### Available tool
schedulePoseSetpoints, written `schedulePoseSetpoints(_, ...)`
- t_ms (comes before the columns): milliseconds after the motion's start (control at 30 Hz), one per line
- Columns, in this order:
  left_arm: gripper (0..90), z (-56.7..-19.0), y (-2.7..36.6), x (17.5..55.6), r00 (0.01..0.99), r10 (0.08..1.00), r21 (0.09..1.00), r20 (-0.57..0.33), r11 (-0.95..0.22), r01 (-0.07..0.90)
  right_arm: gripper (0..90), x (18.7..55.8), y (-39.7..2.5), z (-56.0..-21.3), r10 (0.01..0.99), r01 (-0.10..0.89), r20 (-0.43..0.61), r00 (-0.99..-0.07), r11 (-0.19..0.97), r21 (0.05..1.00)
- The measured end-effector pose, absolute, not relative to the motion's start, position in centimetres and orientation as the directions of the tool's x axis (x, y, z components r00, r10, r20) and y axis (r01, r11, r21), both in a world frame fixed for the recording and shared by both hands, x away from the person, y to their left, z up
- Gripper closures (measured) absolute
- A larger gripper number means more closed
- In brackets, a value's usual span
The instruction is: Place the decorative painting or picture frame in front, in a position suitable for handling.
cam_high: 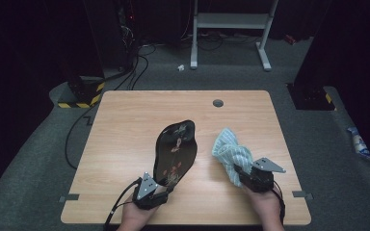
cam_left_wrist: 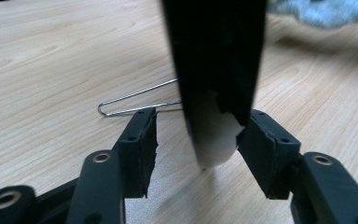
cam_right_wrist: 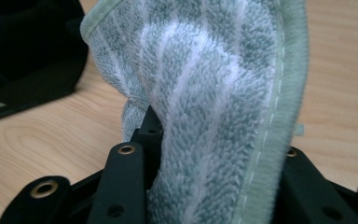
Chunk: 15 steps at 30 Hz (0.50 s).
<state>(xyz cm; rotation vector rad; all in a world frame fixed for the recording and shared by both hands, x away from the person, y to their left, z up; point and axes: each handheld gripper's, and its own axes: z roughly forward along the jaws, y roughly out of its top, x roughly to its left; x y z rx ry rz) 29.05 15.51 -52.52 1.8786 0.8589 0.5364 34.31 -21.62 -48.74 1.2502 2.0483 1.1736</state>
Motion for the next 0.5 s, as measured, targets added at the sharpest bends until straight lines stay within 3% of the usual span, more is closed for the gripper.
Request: schedulePoseSetpoints(500,51.4,-52.5,15.5,30.3,0.658,0.751,0.912,-0.051,-0.233,0.336,62.2,32.7,-17.7,-43.8,0.824,0.354,0.008,-0.567,0.236,0.905)
